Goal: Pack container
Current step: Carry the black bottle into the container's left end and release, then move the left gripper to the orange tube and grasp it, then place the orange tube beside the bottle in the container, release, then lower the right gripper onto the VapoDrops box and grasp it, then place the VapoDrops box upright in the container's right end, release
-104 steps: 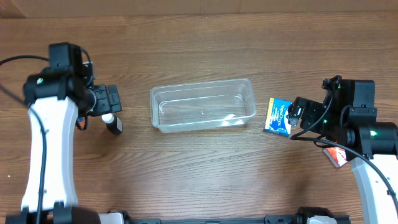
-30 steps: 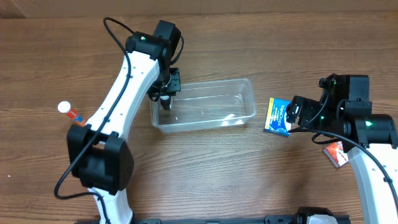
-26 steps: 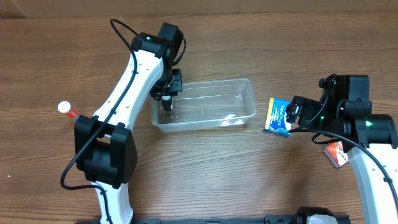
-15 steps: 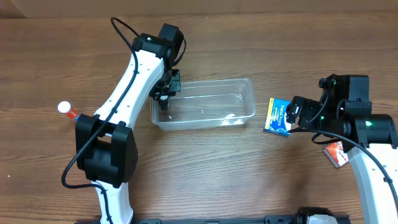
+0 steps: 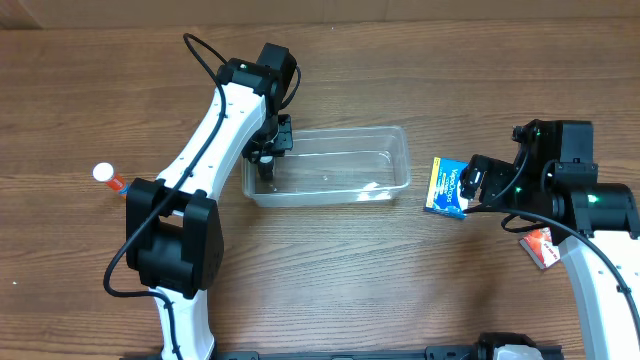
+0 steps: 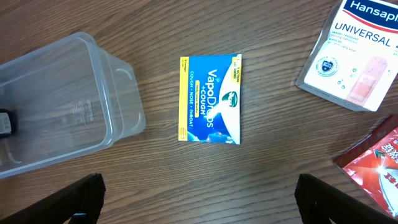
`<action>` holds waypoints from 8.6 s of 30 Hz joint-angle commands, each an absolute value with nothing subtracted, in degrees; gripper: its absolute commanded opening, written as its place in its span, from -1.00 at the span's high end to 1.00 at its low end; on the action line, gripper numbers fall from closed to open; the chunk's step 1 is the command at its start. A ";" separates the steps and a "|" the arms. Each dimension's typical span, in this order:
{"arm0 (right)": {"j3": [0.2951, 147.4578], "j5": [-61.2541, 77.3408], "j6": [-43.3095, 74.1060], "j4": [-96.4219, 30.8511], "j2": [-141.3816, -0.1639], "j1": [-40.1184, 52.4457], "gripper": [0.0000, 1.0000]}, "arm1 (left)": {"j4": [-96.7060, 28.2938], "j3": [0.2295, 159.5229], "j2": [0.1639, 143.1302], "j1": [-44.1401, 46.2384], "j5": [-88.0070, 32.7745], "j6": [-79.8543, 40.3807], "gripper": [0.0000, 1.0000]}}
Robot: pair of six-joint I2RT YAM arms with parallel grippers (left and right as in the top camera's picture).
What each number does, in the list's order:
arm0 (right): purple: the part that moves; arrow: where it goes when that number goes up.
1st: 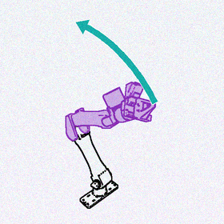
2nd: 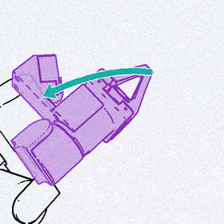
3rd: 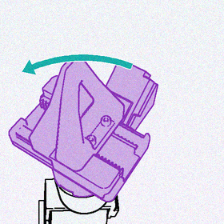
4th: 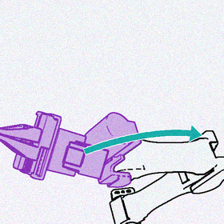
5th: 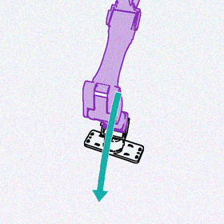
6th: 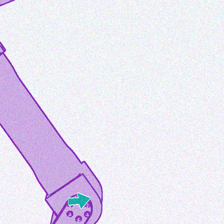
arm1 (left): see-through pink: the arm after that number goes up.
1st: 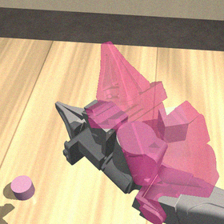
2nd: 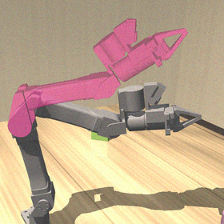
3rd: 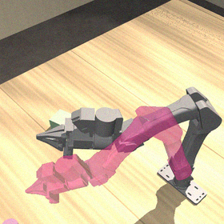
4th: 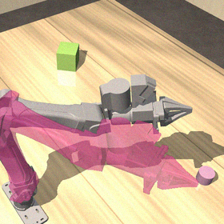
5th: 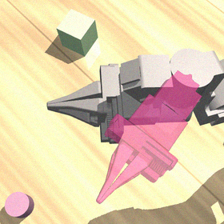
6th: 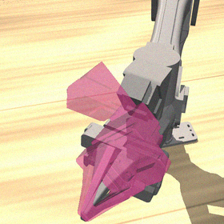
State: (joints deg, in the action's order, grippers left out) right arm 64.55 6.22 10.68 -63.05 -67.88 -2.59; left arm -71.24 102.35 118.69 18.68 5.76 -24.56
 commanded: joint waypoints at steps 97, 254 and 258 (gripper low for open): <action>66.35 7.64 10.48 -63.20 -67.64 -2.70 -1.00 | -70.39 91.11 108.55 18.90 4.89 -22.33 0.92; 84.68 -1.45 25.10 -59.46 -103.33 26.89 -0.54 | -79.33 94.91 79.40 -9.82 -4.05 -11.29 -1.00; 84.68 -1.45 25.10 -59.75 -103.33 26.89 -0.76 | -79.33 94.91 79.40 -9.82 -4.08 -11.31 -1.00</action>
